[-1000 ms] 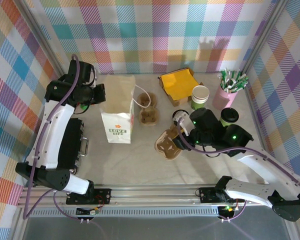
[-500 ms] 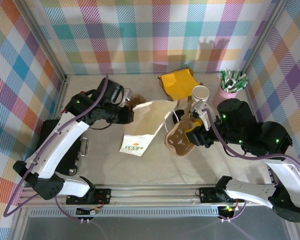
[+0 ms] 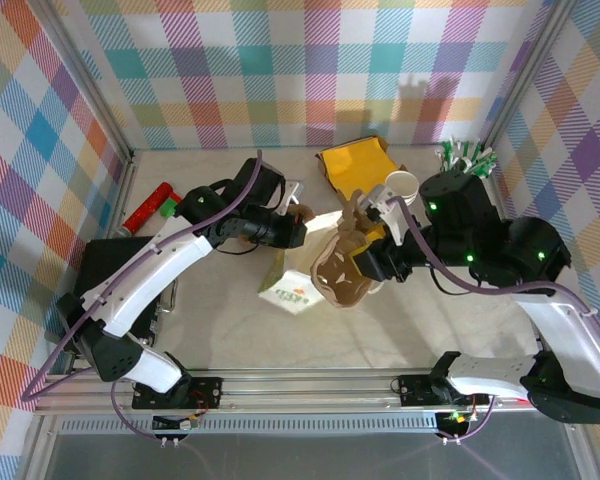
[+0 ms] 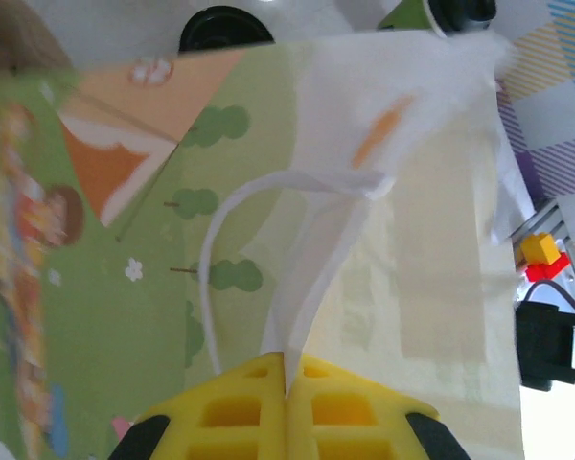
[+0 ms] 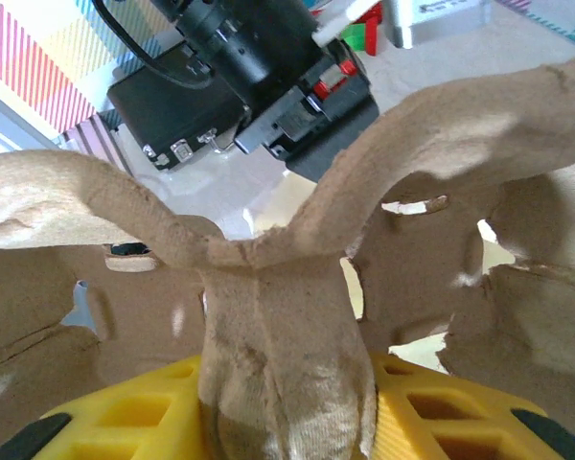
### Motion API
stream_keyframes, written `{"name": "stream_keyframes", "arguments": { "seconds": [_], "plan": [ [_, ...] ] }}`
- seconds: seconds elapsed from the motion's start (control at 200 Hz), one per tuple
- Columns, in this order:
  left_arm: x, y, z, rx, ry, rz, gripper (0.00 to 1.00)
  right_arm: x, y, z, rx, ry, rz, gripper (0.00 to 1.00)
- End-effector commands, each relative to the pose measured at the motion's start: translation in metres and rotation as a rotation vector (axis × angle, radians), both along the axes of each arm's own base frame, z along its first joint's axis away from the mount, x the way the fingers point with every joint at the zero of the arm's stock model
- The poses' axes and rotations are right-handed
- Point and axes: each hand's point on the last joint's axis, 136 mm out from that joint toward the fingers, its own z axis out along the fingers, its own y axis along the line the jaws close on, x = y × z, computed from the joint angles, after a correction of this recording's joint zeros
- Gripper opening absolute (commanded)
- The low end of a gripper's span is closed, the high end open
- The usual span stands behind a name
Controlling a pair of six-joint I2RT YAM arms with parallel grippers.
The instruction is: Pack the takeout coffee
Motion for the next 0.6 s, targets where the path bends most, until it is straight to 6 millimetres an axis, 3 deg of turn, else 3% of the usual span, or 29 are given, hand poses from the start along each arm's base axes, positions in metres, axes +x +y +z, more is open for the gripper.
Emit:
{"name": "stream_keyframes", "arguments": {
  "seconds": [0.0,0.3,0.595],
  "plan": [
    [-0.009,-0.018,0.009,-0.071,0.005,-0.051,0.0,-0.006,0.006,0.017,0.048,-0.018,0.053,0.4],
    [-0.006,-0.013,0.017,-0.057,-0.024,-0.001,0.0,-0.016,0.0,0.029,0.09,-0.029,0.067,0.4],
    [-0.004,-0.027,-0.018,-0.044,0.034,-0.041,0.0,-0.011,-0.001,0.01,0.057,-0.008,0.049,0.4]
  ]
}}
